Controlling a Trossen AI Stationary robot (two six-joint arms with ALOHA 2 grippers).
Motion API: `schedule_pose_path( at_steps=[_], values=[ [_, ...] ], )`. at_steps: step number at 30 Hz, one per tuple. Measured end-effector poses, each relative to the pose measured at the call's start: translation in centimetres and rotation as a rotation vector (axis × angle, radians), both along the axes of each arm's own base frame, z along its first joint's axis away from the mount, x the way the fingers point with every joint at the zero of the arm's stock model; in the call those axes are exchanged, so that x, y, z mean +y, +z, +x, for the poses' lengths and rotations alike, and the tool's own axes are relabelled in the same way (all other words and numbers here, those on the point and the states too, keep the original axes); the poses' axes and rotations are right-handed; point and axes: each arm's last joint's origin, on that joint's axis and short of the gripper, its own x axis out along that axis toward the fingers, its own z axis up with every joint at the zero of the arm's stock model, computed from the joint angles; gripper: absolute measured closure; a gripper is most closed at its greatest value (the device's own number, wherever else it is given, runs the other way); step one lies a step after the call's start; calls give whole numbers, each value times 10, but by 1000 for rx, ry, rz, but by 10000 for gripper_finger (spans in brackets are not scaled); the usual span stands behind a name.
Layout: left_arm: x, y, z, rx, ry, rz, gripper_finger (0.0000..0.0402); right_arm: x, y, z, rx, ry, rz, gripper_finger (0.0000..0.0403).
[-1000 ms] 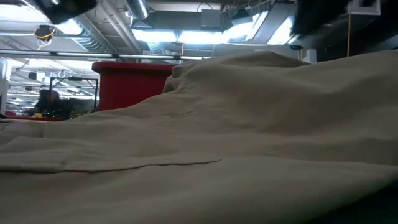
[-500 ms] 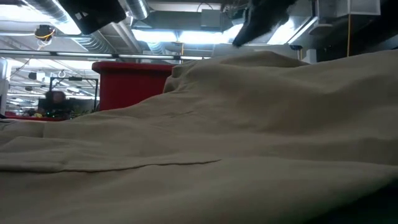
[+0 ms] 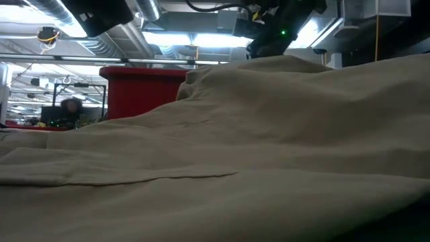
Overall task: Fold laundry
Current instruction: Fold the beige shorts
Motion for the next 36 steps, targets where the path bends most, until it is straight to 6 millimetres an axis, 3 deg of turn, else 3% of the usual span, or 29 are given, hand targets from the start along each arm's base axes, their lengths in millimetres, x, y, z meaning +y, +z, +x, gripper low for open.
schedule_pose_path(
  at_steps=[9,13,21,36],
  values=[
    [5,-4,-4,38,39,71,308,1,2,-1,19,43,-19,393],
    [6,-5,-5,43,54,96,308,1,15,-9,60,43,-16,381],
    [7,-5,-6,44,72,113,308,2,51,-34,120,2,17,395],
    [8,-5,-5,30,107,119,308,4,68,-86,331,-62,9,399]
  ],
)
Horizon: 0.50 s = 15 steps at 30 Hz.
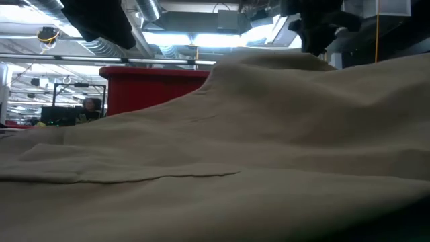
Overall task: Fold laundry
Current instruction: Fold the beige shorts
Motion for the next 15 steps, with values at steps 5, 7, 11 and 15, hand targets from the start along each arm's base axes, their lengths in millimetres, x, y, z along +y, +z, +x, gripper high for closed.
schedule_pose_path(
  at_steps=[5,7,11,15],
  values=[
    [0,0,0,0,0,0,308,1,-4,-2,57,6,27,399],
    [0,0,0,1,0,0,308,1,-5,-1,57,8,34,394],
    [1,-1,-1,11,0,7,308,1,-5,-1,61,9,37,380],
    [1,-1,-1,15,-1,9,308,1,-5,-1,62,9,37,371]
  ],
)
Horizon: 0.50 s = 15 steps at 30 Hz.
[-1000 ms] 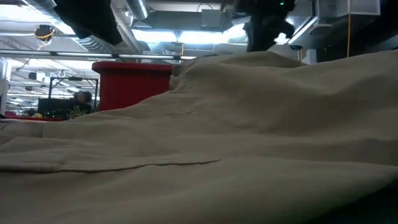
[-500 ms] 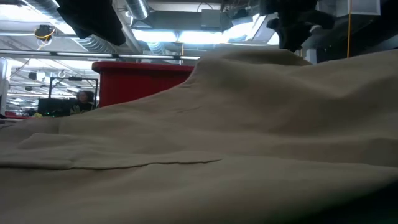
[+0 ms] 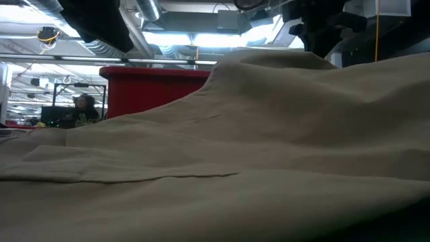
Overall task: Fold laundry
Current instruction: Fold the beige shorts
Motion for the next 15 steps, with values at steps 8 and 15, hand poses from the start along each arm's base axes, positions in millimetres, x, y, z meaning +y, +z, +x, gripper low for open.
schedule_pose_path(
  at_steps=[8,15],
  values=[
    [0,0,0,1,-1,0,308,0,-1,-5,56,-1,-2,328],
    [0,0,0,1,-2,0,308,-1,-1,-8,84,-11,-53,276]
  ],
)
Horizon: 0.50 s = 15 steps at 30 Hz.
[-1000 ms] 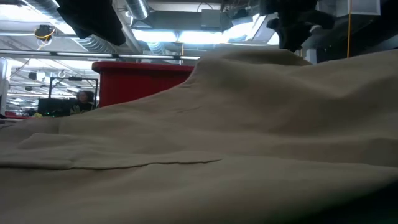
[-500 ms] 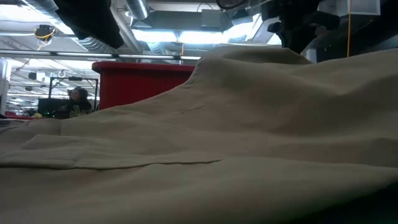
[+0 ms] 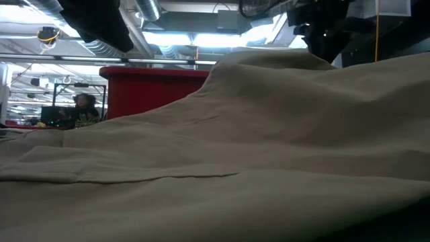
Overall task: Fold laundry
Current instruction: Fold the beige shorts
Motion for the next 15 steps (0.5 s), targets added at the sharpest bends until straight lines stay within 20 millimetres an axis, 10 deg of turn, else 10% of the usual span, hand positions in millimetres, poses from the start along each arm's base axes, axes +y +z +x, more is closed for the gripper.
schedule_pose_path(
  at_steps=[15],
  values=[
    [0,0,0,0,0,0,308,0,0,0,-5,-1,-7,265]
  ],
)
